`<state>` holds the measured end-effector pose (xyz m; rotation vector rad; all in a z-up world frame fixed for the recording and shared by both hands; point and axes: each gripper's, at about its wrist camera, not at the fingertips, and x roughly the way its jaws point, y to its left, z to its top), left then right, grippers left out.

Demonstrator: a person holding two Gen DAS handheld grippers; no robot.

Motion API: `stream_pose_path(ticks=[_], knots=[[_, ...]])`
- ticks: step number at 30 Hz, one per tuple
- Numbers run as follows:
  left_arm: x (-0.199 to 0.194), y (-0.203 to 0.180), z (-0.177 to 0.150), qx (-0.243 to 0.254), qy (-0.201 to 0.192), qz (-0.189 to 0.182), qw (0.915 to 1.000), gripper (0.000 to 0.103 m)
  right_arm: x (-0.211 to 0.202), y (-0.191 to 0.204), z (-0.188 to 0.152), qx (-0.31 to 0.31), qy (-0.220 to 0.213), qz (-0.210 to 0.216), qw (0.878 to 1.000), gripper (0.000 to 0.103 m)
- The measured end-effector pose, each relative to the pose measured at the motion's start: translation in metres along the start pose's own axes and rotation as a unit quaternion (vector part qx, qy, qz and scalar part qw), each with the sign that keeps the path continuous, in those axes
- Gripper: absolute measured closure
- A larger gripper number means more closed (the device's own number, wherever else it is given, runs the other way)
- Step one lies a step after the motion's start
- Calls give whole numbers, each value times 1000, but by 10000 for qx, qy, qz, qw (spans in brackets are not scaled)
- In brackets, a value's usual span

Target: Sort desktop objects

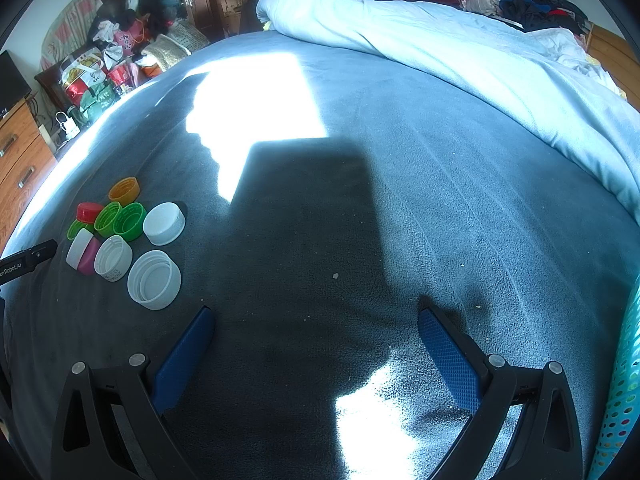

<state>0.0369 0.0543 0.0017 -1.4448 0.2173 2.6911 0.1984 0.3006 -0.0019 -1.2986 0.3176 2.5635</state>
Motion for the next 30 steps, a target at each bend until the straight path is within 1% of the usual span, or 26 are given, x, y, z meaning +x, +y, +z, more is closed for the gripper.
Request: stream_pose_path(ticks=[30], knots=[[1, 3, 0, 8, -21, -11, 10000, 1, 0, -1, 0, -1, 0, 0, 10000, 0]])
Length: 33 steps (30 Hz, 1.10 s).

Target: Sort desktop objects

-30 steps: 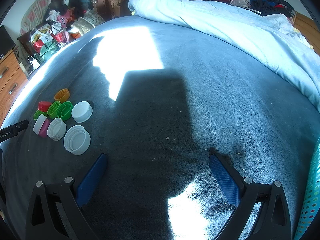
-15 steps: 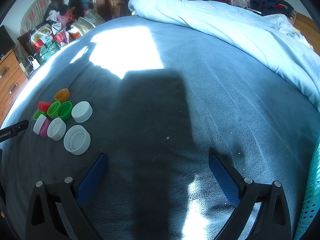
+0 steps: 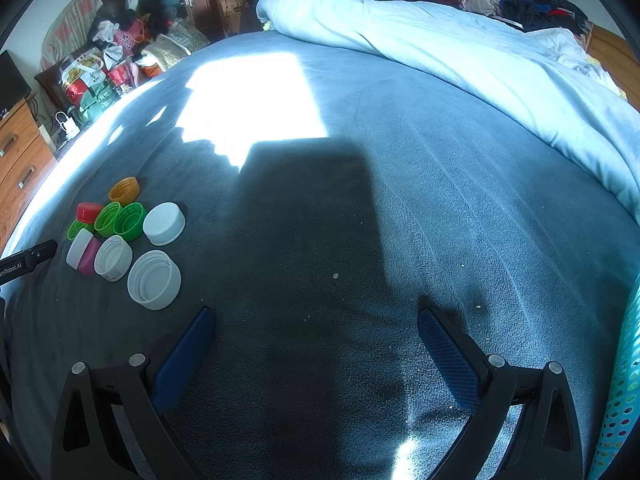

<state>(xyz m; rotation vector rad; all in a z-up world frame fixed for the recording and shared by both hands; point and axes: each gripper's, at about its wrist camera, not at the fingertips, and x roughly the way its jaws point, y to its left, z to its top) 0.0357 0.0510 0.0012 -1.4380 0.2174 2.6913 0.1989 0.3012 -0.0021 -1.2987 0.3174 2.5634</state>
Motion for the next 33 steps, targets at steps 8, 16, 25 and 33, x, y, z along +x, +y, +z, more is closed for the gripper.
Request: stream_pose_path(ticks=[8, 16, 25, 33], knots=[[1, 1, 0, -10, -1, -30, 10000, 1, 0, 0, 0, 0, 0, 0, 10000, 0], [8, 10, 10, -33, 16, -79, 10000, 1, 0, 1, 0, 0, -1, 0, 10000, 0], [8, 8, 9, -63, 12, -122, 9999, 1, 0, 0, 0, 0, 0, 0, 10000, 0], [7, 6, 7, -69, -25, -130, 9999, 1, 0, 1, 0, -1, 0, 0, 10000, 0]])
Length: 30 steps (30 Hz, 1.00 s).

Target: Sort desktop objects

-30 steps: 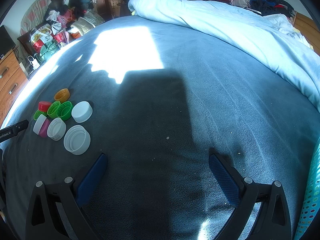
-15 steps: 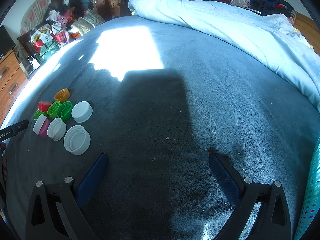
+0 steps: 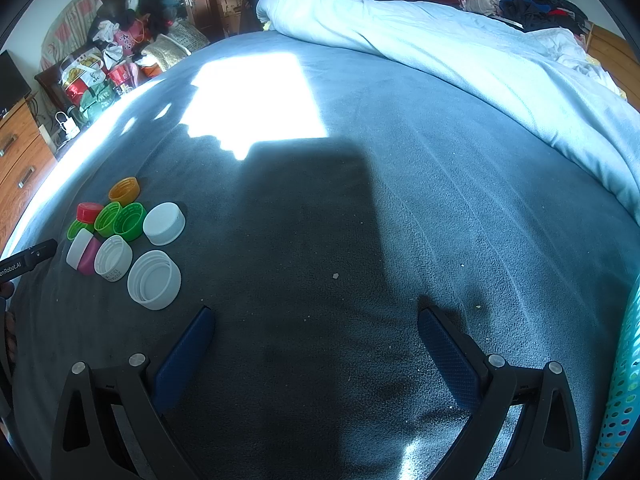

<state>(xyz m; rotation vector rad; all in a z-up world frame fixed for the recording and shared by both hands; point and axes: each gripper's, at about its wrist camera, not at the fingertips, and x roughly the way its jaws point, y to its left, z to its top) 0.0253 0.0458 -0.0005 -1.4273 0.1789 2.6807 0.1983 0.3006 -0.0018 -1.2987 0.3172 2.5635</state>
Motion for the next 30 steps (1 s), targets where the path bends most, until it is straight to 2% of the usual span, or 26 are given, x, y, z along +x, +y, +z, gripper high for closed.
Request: stream_pose_path(ticks=[30], knots=[[-1, -1, -1, -45, 25, -80, 10000, 1, 0, 0, 0, -1, 0, 0, 10000, 0]])
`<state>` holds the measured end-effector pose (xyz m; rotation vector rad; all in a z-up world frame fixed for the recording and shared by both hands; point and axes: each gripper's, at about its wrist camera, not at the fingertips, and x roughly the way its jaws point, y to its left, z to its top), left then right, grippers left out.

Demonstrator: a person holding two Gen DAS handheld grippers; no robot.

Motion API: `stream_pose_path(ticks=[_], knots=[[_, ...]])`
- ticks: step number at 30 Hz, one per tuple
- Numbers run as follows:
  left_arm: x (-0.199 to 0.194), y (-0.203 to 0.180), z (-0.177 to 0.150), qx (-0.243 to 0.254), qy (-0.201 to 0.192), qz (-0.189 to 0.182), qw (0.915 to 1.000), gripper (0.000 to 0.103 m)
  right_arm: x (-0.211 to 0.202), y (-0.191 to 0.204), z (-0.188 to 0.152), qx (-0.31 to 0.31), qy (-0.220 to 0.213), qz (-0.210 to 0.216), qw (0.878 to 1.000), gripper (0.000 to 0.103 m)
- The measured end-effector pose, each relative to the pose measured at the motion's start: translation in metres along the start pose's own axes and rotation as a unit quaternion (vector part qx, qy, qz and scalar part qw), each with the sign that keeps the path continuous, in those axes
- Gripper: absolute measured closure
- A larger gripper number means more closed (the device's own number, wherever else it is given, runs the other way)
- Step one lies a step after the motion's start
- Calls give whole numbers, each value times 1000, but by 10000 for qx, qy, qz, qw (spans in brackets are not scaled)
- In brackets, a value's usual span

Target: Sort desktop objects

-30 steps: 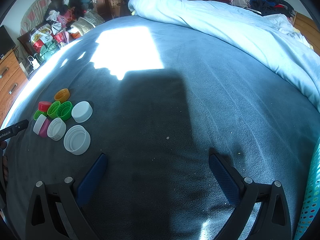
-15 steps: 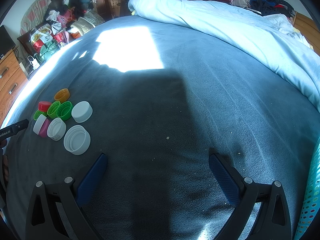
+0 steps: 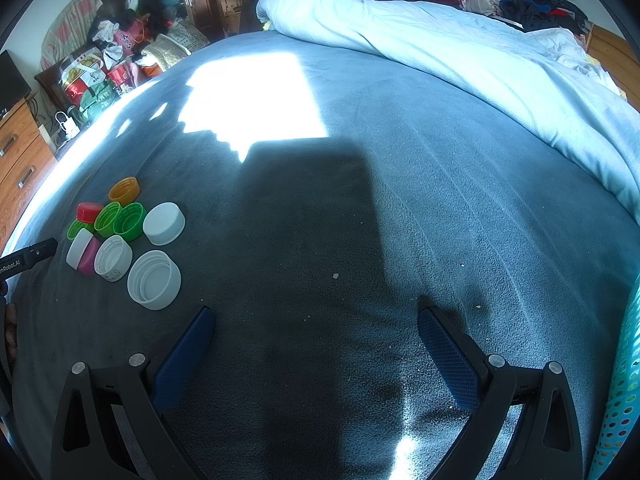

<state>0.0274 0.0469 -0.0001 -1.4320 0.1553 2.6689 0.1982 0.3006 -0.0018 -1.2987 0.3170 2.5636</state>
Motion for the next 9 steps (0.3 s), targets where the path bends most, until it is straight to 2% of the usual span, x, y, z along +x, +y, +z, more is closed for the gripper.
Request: stream_pose_path(ticks=[9], knots=[[-2, 1, -3, -54, -70, -76, 9999, 1, 0, 0, 0, 0, 0, 0, 10000, 0]])
